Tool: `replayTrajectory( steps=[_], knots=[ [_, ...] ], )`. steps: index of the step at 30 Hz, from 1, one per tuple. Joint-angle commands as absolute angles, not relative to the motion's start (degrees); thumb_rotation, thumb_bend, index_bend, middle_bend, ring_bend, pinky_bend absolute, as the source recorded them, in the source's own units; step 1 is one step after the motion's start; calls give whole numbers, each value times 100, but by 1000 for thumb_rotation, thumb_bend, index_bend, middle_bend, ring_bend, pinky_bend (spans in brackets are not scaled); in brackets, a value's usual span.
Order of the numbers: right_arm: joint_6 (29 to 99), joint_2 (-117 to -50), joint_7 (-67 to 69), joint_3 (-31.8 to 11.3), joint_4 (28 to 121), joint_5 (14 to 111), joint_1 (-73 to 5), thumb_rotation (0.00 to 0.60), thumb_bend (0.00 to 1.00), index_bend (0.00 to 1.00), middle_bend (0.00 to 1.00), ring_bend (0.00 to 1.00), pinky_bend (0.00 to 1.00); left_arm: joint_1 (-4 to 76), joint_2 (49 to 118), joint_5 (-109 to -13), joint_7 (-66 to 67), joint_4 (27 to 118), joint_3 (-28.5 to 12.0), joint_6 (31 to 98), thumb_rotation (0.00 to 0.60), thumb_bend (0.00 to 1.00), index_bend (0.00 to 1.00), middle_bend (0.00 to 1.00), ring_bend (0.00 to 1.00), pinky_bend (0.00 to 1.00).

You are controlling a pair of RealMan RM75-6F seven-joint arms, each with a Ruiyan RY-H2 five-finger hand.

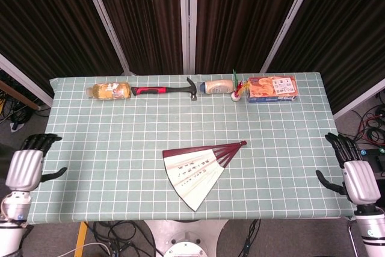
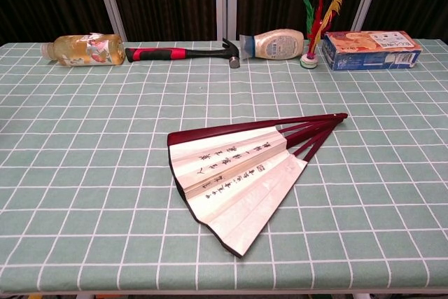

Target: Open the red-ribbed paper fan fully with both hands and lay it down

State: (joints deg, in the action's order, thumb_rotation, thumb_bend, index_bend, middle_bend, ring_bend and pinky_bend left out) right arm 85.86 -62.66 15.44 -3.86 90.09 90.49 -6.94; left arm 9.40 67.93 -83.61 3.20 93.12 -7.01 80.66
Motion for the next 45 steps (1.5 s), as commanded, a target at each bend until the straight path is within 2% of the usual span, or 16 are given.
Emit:
replayTrajectory(
  steps=[1, 3, 8, 13, 18, 22, 28, 45],
  knots=[
    [8566, -6248, 1541, -393, 9024, 9077, -726, 600, 227, 56, 72, 0, 0, 1747, 6762, -8227, -123, 9461, -1141, 7131, 600, 0, 338, 301, 278, 221],
    [8562, -6241, 1539, -387, 9033, 9109, -742, 600, 226, 56, 72, 0, 0, 2129, 6801, -7998, -203, 9468, -1297, 6581, 600, 1, 354, 321, 307, 253],
    [8591, -6190, 1507, -375, 9066, 9126, -732, 600, 226, 56, 72, 0, 0, 3180, 7033, -7253, -547, 9405, -1683, 5059, 600, 15, 356, 330, 316, 263],
    [8604, -6129, 1468, -378, 9116, 9090, -714, 600, 226, 56, 72, 0, 0, 4061, 7597, -6718, -190, 8978, -1844, 4285, 600, 44, 356, 331, 316, 265],
    [8605, -6095, 1451, -388, 9142, 9068, -715, 600, 226, 56, 72, 0, 0, 4758, 8196, -6091, 422, 8466, -1738, 3761, 600, 131, 358, 328, 304, 261],
    [8577, -6093, 1461, -384, 9134, 9052, -723, 600, 227, 56, 72, 0, 0, 5194, 8706, -5595, 983, 8056, -1537, 3619, 600, 198, 369, 317, 269, 248],
    [8550, -6073, 1461, -404, 9131, 9029, -749, 600, 226, 56, 72, 0, 0, 5720, 9253, -4695, 1585, 7682, -1359, 3586, 600, 209, 370, 289, 216, 231],
    [8508, -6041, 1537, -415, 9071, 8915, -737, 600, 227, 56, 72, 0, 0, 6794, 10071, -3351, 2078, 6800, -1263, 3286, 600, 256, 387, 213, 109, 192]
  ],
)
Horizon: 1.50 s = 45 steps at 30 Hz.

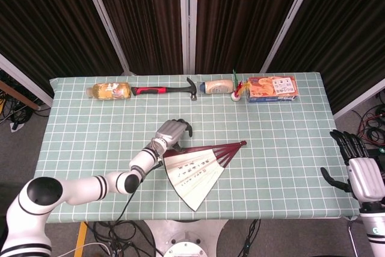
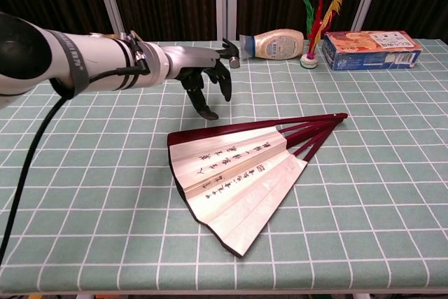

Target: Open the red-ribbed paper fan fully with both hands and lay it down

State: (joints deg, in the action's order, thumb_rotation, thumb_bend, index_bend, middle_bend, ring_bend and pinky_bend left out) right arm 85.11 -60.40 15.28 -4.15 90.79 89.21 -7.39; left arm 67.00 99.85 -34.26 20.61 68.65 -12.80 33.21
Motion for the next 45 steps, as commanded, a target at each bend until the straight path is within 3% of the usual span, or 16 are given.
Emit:
replayTrajectory(
  steps=[1, 8, 13, 23, 31, 37, 45],
  knots=[
    [8505, -6044, 1546, -413, 9060, 8912, -736, 600, 227, 56, 72, 0, 0, 6844, 10123, -3340, 2088, 6763, -1261, 3308, 600, 258, 389, 212, 109, 192],
    [8503, -6044, 1605, -410, 9003, 8877, -716, 600, 227, 56, 72, 0, 0, 7130, 10415, -3172, 2204, 6468, -1225, 3342, 600, 266, 386, 199, 102, 192],
    [8498, -6028, 1631, -415, 8982, 8856, -708, 600, 227, 56, 72, 0, 0, 7268, 10610, -3056, 2245, 6272, -1195, 3334, 600, 333, 371, 176, 88, 189],
    [8506, -6026, 1642, -413, 8970, 8826, -679, 600, 226, 56, 72, 0, 0, 7346, 10787, -3110, 2288, 6075, -1035, 3239, 600, 336, 364, 157, 77, 175],
    [8543, -6017, 1616, -422, 9004, 8836, -662, 600, 227, 56, 72, 0, 0, 7300, 10783, -3247, 2239, 6098, -940, 3211, 600, 336, 404, 157, 77, 171],
    [8596, -6011, 1587, -436, 9034, 8850, -645, 600, 227, 56, 72, 0, 0, 7259, 10773, -3420, 2210, 6164, -882, 3226, 600, 336, 492, 159, 77, 171],
    [8680, -5997, 1549, -447, 9075, 8866, -604, 600, 226, 56, 72, 0, 0, 7196, 10590, -3581, 2206, 6418, -856, 3369, 600, 356, 565, 215, 77, 171]
  ],
)
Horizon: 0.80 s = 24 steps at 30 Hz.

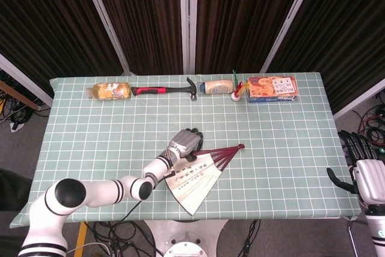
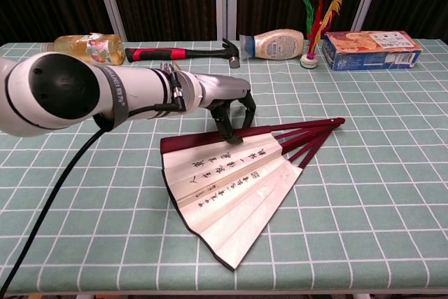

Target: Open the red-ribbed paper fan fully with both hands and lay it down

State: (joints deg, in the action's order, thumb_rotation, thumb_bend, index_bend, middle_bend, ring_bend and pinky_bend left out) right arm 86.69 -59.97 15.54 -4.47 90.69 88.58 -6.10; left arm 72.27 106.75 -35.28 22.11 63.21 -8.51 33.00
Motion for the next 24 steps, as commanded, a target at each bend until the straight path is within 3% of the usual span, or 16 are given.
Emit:
replayTrajectory(
  steps=[1, 6, 10, 13, 18, 24],
  knots=[
    [8696, -5997, 1546, -449, 9081, 8873, -598, 600, 226, 56, 72, 0, 0, 7174, 10521, -3602, 2194, 6502, -863, 3398, 600, 363, 572, 226, 77, 171],
    [8749, -5983, 1531, -455, 9108, 8902, -580, 600, 227, 56, 73, 0, 0, 7060, 10207, -3721, 2169, 6881, -855, 3568, 600, 378, 586, 281, 112, 173],
    [8790, -5980, 1526, -450, 9123, 8934, -562, 600, 227, 56, 74, 0, 0, 6907, 9964, -3921, 2129, 7238, -834, 3816, 600, 382, 586, 386, 247, 192],
    [8800, -5983, 1530, -448, 9132, 8951, -560, 600, 227, 56, 74, 0, 0, 6801, 9817, -4079, 2106, 7468, -806, 3959, 600, 383, 590, 496, 388, 273],
    [8810, -5980, 1522, -448, 9154, 8993, -570, 600, 227, 55, 74, 0, 0, 6604, 9616, -4468, 1923, 7802, -839, 4188, 600, 383, 596, 629, 542, 422],
    [8674, -5937, 1569, -414, 9204, 9084, -657, 600, 227, 56, 75, 0, 0, 6190, 9136, -5281, 1314, 8406, -929, 4491, 600, 383, 617, 695, 604, 584]
  ],
)
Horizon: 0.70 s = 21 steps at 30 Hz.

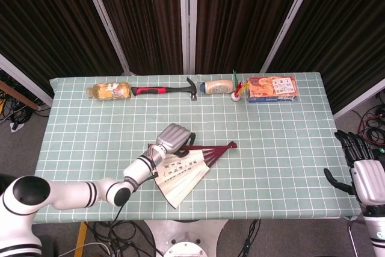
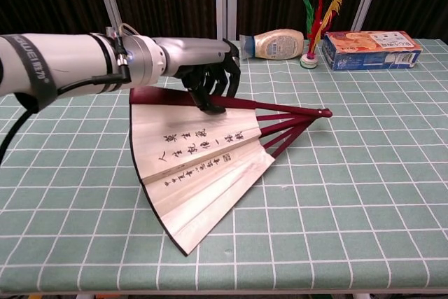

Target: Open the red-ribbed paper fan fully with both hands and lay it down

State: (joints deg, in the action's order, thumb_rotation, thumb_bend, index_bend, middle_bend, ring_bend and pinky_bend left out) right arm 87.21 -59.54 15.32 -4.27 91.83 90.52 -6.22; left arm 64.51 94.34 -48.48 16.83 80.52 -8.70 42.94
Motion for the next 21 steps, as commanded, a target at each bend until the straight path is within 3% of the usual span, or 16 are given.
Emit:
replayTrajectory(
  steps=[1, 14, 21],
  knots=[
    [8634, -5926, 1611, -410, 9212, 9106, -688, 600, 226, 56, 75, 0, 0, 6089, 9023, -5464, 1158, 8535, -947, 4573, 600, 383, 623, 700, 612, 592],
    [8014, -5814, 2179, -354, 9280, 9300, -1144, 600, 227, 56, 76, 0, 0, 5016, 7956, -6898, -516, 9520, -967, 5470, 600, 390, 633, 738, 668, 659],
    [7256, -5614, 3164, -243, 9508, 9481, -1658, 600, 238, 56, 85, 0, 0, 4523, 7707, -7335, -1542, 9627, -1156, 6100, 600, 403, 636, 739, 669, 659]
  ],
)
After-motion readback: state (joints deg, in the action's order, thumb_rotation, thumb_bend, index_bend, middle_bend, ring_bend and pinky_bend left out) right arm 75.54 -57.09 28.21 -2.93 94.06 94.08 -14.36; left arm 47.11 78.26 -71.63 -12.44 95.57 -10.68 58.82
